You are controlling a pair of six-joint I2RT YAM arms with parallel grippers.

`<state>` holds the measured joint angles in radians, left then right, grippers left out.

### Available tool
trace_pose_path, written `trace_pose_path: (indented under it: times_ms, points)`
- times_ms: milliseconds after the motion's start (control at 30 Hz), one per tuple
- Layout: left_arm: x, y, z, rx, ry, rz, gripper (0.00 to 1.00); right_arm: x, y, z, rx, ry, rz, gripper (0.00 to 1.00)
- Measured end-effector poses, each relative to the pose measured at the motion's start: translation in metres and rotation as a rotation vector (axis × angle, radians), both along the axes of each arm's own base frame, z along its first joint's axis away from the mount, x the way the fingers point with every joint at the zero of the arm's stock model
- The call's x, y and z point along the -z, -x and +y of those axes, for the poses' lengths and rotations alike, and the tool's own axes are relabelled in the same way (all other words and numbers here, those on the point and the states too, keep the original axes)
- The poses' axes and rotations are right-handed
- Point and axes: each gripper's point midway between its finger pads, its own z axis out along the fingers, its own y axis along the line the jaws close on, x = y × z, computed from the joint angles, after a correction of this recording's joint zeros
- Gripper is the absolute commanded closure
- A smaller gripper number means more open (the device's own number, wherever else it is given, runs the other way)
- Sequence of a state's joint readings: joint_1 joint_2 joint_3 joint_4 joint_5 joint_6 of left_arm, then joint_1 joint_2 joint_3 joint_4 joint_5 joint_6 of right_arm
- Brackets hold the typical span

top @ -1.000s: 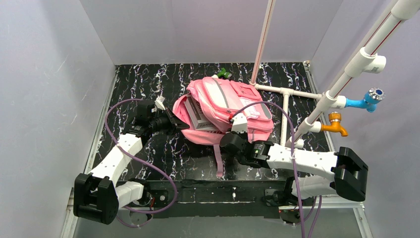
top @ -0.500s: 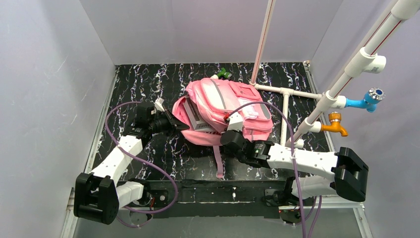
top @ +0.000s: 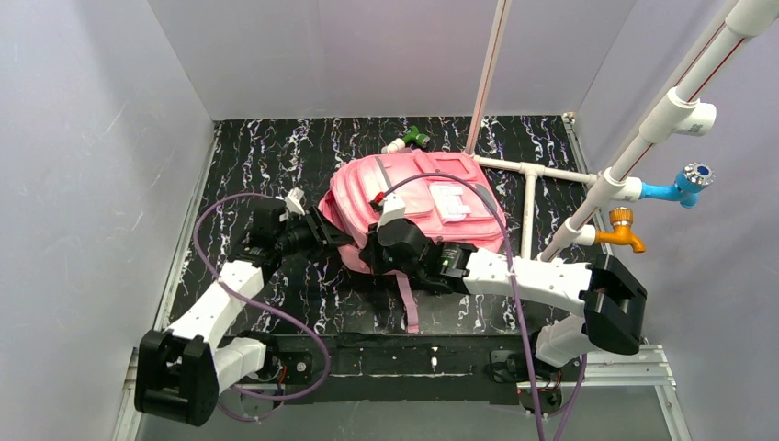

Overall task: Pack the student bag
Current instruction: Zip the student bag at the center of the board.

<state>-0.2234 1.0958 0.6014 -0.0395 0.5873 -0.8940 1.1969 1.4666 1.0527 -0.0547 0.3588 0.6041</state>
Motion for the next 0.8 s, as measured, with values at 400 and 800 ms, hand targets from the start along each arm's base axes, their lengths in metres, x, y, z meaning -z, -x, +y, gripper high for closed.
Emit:
trace_pose_path:
  times_ms: [400,800]
  points:
    - [-0.055,0.044,0.012,0.162,-0.104,-0.419,0.38,-0.008,-0.004,-0.006,0.096,-0.202,0.274,0.99]
    - [-0.072,0.073,-0.036,0.536,-0.492,-0.799,0.49,-0.009,-0.014,0.005,0.236,-0.223,0.533,0.99]
